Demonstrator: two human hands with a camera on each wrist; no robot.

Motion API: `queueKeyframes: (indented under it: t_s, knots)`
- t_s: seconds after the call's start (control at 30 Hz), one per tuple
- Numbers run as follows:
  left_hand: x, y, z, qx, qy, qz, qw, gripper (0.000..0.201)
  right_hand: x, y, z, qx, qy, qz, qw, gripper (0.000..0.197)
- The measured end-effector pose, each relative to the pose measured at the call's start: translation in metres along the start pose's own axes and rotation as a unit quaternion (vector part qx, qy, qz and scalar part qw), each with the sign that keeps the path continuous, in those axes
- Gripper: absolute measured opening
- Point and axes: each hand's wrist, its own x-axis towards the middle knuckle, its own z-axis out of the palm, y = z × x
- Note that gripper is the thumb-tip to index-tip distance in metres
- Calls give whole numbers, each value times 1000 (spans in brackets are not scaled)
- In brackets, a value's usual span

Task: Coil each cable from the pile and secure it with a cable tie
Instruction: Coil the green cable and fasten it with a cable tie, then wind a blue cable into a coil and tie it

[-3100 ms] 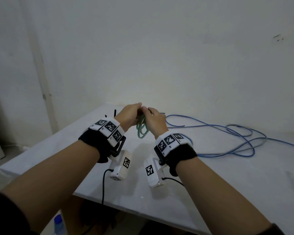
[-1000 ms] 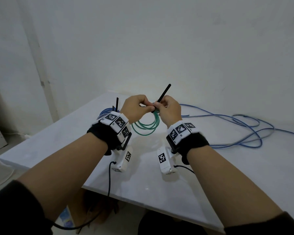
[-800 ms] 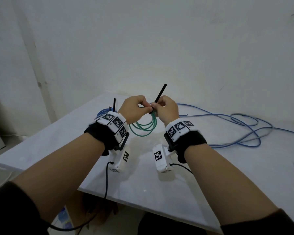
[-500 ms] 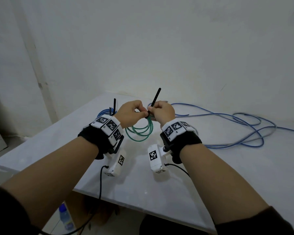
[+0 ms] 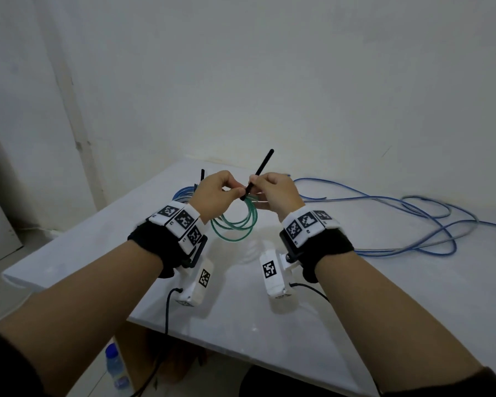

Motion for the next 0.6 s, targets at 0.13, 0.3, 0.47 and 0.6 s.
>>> queueKeyframes:
  t_s: [0.13, 0.3, 0.47, 0.6]
  knots:
    - [-4, 2, -10, -35, 46, -8, 998, 18, -15, -10, 1, -13, -91, 18, 996, 18]
    - [-14, 3, -39, -2, 10, -27, 1000, 8, -29, -8, 22, -1, -75, 6, 997, 11]
    - [-25, -2, -77, 180, -19, -1, 984, 13, -38, 2, 53, -9, -99, 26, 995, 14]
    - [-29, -18, -97, 172, 45, -35, 983, 5, -43, 17, 75, -38, -122, 55, 990, 18]
